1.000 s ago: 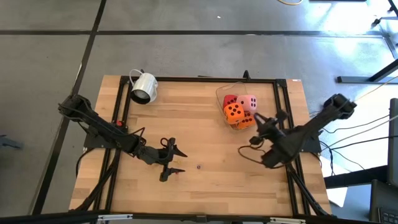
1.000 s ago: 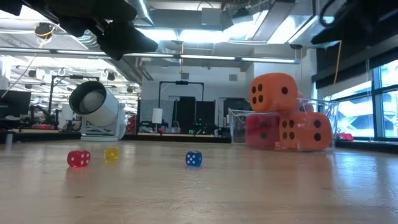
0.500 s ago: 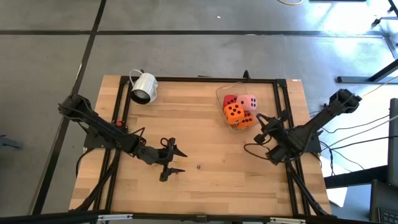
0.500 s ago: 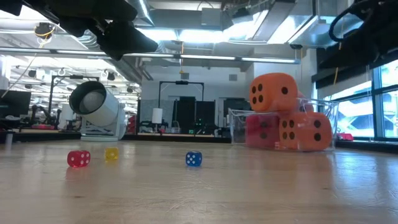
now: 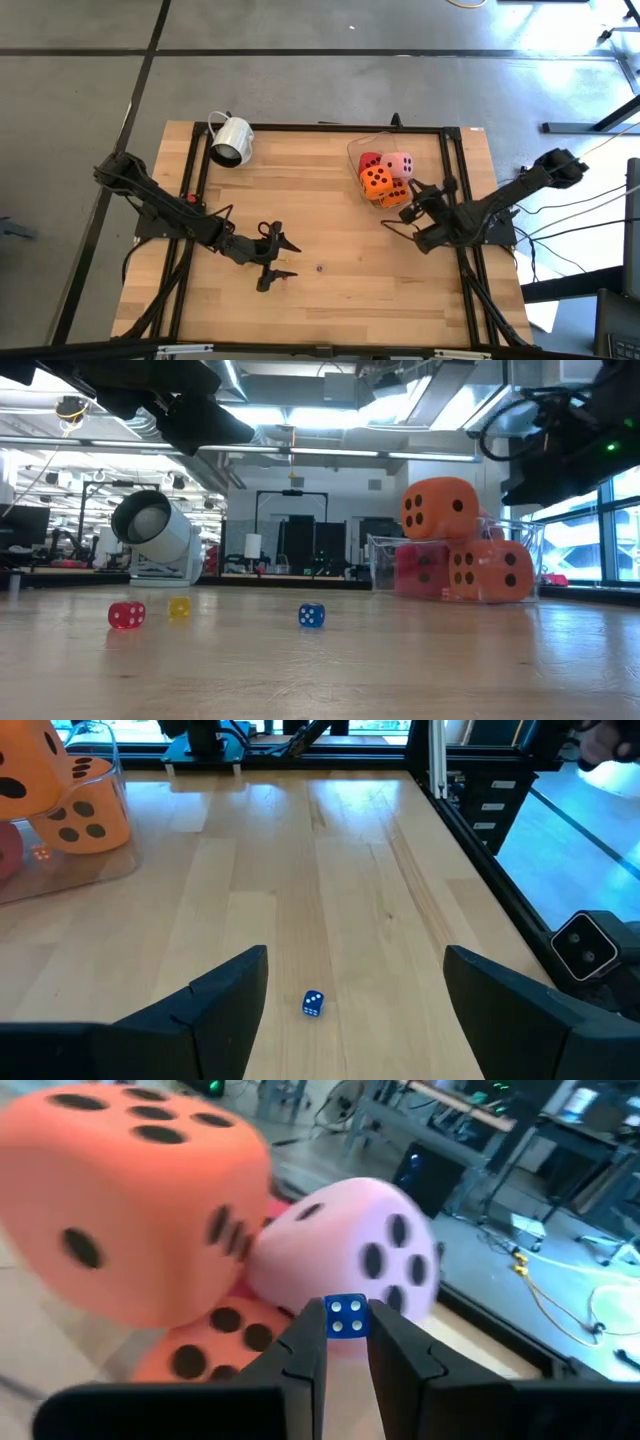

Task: Pick & Place Dice
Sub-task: Put the bottom small blue die in the bin, then put the small blue die in the bin

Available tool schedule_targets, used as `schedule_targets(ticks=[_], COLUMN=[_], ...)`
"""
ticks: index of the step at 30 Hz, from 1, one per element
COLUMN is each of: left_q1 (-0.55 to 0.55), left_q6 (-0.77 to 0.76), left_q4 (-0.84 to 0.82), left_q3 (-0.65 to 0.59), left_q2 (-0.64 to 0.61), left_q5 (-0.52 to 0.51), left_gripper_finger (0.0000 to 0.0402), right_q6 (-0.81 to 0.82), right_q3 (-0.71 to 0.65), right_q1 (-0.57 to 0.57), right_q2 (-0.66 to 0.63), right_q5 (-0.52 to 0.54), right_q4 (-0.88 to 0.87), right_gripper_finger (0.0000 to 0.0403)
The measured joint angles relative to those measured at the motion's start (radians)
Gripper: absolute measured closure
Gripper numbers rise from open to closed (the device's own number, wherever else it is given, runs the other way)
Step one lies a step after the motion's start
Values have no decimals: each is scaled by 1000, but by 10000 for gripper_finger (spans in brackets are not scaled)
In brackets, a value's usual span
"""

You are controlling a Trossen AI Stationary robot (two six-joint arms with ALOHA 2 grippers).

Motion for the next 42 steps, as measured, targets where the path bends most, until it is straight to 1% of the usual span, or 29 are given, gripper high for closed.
schedule_targets(ticks=[5, 8, 12, 16, 21, 25, 29, 32, 37, 42], left_q1=[0, 0, 0, 0, 0, 0, 0, 0, 0, 0], left_q6=[3, 3, -2, -9, -9, -9, -8, -8, -9, -9], left_q4=[0, 0, 1, 1, 1, 1, 1, 1, 1, 1], left_q3=[0, 0, 0, 0, 0, 0, 0, 0, 0, 0], left_q2=[0, 0, 0, 0, 0, 0, 0, 0, 0, 0], left_q5=[0, 0, 3, 7, 7, 7, 8, 8, 8, 8], left_gripper_finger=[107, 107, 107, 107, 107, 107, 107, 107, 107, 107], right_q6=[-306, -404, -425, -438, -438, -473, -507, -499, -444, -441], right_q3=[-1, -1, -1, -1, -1, -1, 1, 1, -2, -2], right_q1=[-47, -92, -134, -142, -142, -142, -142, -142, -142, -126], right_q2=[0, 0, 0, 0, 0, 0, 0, 0, 1, 1], right_q5=[-95, -145, -182, -186, -191, -259, -287, -281, -230, -178], right_q4=[232, 290, 294, 295, 296, 296, 306, 307, 306, 342], right_gripper_finger=[346, 346, 346, 340, 310, 285, 268, 260, 255, 255])
